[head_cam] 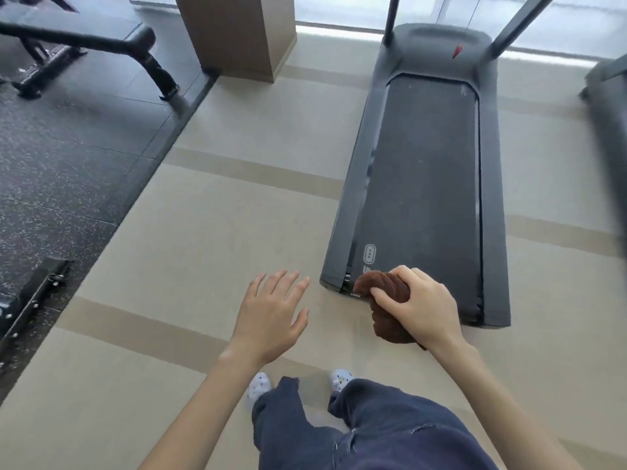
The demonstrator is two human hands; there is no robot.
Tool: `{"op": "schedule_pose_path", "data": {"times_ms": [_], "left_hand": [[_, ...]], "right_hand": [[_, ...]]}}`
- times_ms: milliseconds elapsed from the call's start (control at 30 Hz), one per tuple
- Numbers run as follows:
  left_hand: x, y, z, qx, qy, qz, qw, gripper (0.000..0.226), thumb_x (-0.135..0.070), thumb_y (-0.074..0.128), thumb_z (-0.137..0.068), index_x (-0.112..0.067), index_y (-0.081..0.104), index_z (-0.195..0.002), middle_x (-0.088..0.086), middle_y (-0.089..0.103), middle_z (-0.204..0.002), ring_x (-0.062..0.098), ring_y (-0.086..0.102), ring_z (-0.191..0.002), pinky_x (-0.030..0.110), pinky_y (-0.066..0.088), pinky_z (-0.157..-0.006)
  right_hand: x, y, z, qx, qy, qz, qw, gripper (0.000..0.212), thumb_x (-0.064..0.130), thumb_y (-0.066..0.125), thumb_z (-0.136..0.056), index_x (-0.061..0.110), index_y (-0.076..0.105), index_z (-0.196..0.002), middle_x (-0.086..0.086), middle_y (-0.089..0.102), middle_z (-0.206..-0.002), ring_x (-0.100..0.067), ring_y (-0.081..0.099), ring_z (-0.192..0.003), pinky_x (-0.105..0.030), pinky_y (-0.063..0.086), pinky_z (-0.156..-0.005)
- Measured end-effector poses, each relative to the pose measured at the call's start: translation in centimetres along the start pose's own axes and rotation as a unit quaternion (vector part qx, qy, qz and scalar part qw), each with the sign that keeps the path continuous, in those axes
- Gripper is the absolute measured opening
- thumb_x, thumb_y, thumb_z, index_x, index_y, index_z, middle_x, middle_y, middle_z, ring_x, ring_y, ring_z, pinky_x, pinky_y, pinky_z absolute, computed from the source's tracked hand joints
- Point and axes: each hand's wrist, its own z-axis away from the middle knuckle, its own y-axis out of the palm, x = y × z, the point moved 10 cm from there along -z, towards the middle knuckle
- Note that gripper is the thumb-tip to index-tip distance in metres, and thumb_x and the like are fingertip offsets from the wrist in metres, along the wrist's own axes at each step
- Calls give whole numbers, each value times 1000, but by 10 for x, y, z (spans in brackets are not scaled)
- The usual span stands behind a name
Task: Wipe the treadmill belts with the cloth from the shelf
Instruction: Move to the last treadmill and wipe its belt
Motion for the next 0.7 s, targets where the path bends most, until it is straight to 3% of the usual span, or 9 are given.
{"op": "schedule_pose_path", "data": {"times_ms": [100, 367, 433, 533, 700], "left_hand": [[16, 3, -12, 6, 53, 0, 999, 51, -40, 38, -84, -17, 63, -121, 3, 64, -120, 24, 58, -113, 43, 43, -97], [136, -16, -20, 19, 126, -23, 992, 51, -41, 36, -86, -17, 62, -123, 4, 63, -124, 25, 57, -115, 43, 36, -100], [155, -16, -30, 33, 144, -34, 988, 52, -41, 35, -85, -16, 63, -122, 6, 63, -123, 27, 58, -114, 44, 41, -98], [152, -17, -49, 39, 190, -31, 981, 53, -42, 34, -85, -15, 64, -120, 7, 64, -121, 28, 60, -112, 48, 46, -94], [140, -10, -79, 51, 246, -5, 968, 51, -42, 36, -85, -17, 63, -122, 5, 62, -125, 26, 57, -116, 46, 42, -101]], "right_hand": [[15, 20, 0, -27, 39, -15, 999, 44, 68, 44, -68, 31, 61, -86, 10, 58, -78, -18, 57, -72, -34, 45, -72], [96, 70, -2, -63, 144, -56, 986, 35, 62, 49, -70, 30, 56, -82, 9, 56, -76, -17, 58, -75, -36, 47, -72], [118, 78, -3, -68, 145, -54, 986, 35, 63, 51, -74, 30, 57, -84, 10, 57, -79, -17, 58, -75, -35, 47, -73], [137, 90, -2, -66, 148, -41, 986, 29, 57, 61, -80, 30, 60, -90, 10, 57, -82, -16, 57, -77, -34, 46, -74], [130, 94, -7, -85, 211, -37, 973, 36, 64, 47, -73, 32, 59, -87, 12, 56, -80, -15, 58, -75, -33, 45, -73]]}}
